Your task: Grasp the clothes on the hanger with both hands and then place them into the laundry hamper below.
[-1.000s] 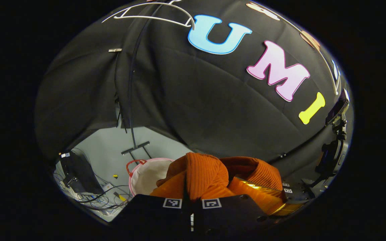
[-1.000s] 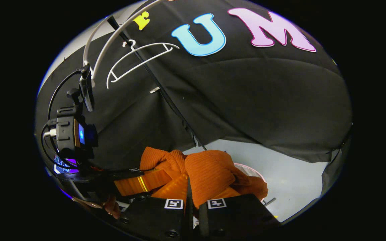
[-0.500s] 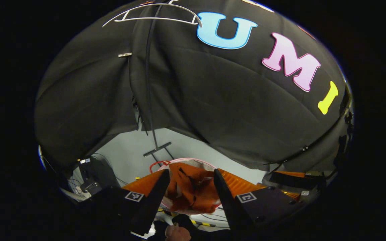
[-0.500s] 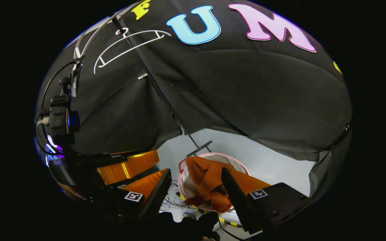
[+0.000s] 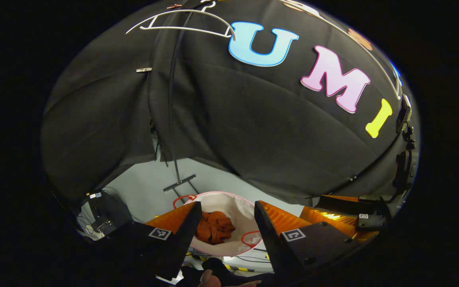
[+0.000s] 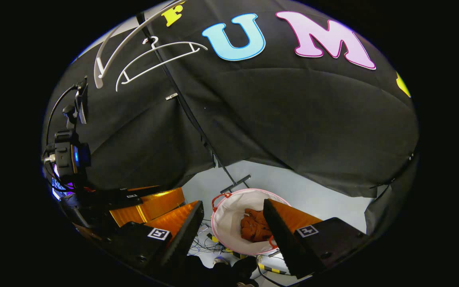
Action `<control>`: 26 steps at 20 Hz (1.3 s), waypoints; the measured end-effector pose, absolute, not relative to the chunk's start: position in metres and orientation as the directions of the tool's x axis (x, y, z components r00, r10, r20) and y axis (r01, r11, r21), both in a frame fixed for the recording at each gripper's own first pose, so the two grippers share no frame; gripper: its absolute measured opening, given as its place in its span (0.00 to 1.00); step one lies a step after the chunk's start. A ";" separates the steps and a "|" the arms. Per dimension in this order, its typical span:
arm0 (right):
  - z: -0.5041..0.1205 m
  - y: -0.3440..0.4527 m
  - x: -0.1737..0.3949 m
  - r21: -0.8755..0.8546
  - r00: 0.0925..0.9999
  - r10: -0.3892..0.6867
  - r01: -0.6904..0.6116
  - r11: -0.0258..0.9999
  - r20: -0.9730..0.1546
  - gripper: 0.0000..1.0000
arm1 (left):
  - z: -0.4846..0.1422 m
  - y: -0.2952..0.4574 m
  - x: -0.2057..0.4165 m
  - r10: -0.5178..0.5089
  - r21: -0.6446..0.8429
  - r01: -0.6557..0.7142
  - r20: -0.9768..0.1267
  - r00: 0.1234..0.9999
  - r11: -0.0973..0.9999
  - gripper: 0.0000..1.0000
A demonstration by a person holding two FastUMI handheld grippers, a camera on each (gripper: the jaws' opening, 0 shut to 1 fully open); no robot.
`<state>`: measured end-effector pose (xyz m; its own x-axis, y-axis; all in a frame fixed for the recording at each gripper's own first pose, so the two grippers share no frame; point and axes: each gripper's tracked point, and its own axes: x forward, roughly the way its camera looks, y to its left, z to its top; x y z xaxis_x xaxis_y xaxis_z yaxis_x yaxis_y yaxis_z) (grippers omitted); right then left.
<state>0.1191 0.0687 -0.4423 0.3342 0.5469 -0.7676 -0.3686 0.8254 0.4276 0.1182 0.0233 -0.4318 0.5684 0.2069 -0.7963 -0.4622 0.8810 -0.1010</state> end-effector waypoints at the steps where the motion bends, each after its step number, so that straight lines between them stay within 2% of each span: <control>1: -0.435 0.070 0.118 0.425 0.351 0.547 -0.368 0.827 -0.760 0.99 | -0.422 0.022 0.120 0.198 -0.113 -0.444 -0.779 0.595 0.889 0.86; 4: -0.408 0.068 0.120 0.403 0.427 0.534 -0.362 0.840 -0.730 0.99 | -0.391 0.020 0.117 0.169 -0.126 -0.367 -0.722 0.671 0.922 0.86; 5: -0.399 0.072 0.119 0.396 0.455 0.528 -0.356 0.846 -0.717 0.99 | -0.381 0.020 0.116 0.158 -0.126 -0.340 -0.703 0.693 0.932 0.80; 6: -0.384 0.075 0.118 0.393 0.488 0.525 -0.353 0.849 -0.697 0.99 | -0.368 0.020 0.114 0.146 -0.128 -0.314 -0.682 0.716 0.941 0.85; 12: -0.281 0.076 0.108 0.316 0.712 0.464 -0.343 0.884 -0.526 0.98 | -0.260 0.019 0.094 0.093 -0.116 -0.174 -0.503 0.859 0.978 0.85; 15: -0.230 0.075 0.097 0.281 0.796 0.420 -0.323 0.904 -0.435 0.98 | -0.212 0.020 0.081 0.063 -0.084 -0.106 -0.405 0.912 0.991 0.85; 21: -0.125 0.070 0.061 0.232 0.907 0.347 -0.293 0.927 -0.240 0.98 | -0.120 0.024 0.044 0.009 -0.062 -0.023 -0.212 0.977 0.998 0.85; 26: -0.063 0.061 0.031 0.162 0.967 0.240 -0.224 0.961 -0.088 1.00 | -0.063 0.032 0.009 -0.017 -0.051 0.012 -0.100 0.995 0.999 0.84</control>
